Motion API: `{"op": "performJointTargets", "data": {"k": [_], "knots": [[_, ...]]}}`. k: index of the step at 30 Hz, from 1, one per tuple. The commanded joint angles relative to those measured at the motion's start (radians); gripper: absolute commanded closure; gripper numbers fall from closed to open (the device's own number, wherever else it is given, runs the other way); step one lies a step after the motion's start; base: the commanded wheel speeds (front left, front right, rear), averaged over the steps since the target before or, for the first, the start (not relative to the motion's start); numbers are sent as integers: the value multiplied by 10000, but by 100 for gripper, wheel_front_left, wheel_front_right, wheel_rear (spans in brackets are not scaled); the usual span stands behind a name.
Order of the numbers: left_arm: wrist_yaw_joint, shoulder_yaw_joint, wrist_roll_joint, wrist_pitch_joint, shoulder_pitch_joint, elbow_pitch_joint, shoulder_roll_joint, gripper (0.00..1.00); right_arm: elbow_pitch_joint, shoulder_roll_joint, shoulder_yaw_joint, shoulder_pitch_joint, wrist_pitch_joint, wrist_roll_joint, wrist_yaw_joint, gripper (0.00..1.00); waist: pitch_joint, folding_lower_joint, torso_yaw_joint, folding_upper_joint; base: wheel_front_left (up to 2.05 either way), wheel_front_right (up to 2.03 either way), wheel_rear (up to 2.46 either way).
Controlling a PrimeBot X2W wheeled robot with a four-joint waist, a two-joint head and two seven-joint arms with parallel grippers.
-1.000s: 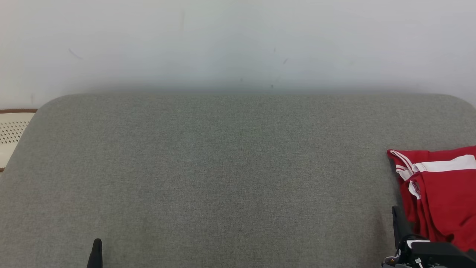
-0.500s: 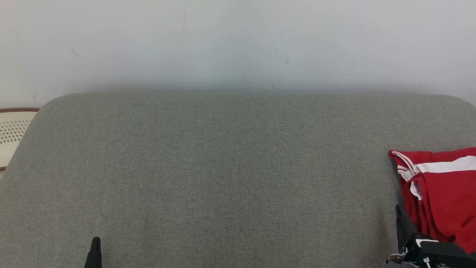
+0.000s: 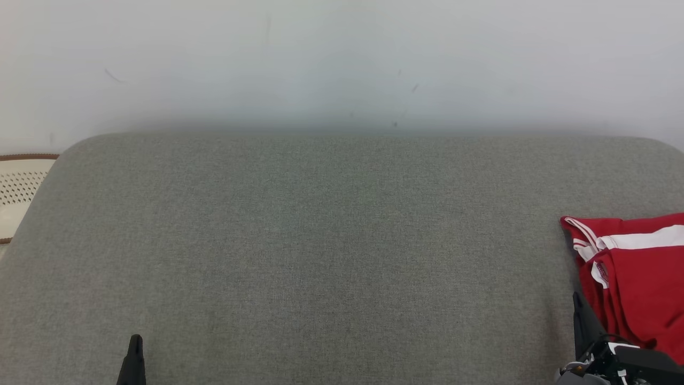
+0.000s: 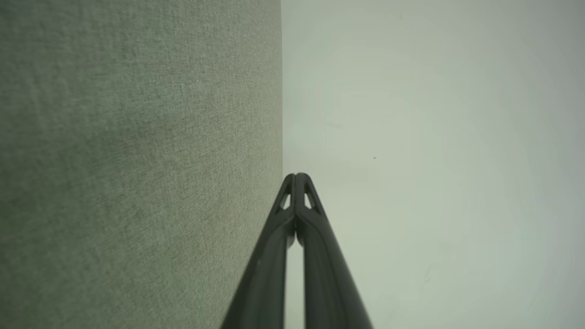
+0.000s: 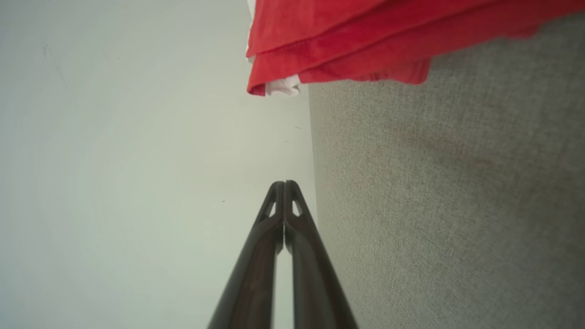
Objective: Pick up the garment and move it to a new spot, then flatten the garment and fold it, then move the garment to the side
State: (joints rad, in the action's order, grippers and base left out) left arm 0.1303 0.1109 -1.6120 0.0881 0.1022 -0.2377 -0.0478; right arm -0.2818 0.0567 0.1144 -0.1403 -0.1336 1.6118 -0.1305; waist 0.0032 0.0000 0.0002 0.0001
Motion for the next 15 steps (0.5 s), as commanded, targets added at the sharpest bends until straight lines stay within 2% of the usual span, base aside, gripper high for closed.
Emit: {"op": "performJointTargets", "data": {"k": [1,15], "knots": [[25,13,-38,37,-19,16,-43,100,8,-31,15,-89,-63,30,-4,100,0,0,0,-1,0,0,0],[25,12,-33,36,-19,17,-42,100,7,-40,29,-76,-60,10,-4,100,0,0,0,-1,0,0,0]]}}
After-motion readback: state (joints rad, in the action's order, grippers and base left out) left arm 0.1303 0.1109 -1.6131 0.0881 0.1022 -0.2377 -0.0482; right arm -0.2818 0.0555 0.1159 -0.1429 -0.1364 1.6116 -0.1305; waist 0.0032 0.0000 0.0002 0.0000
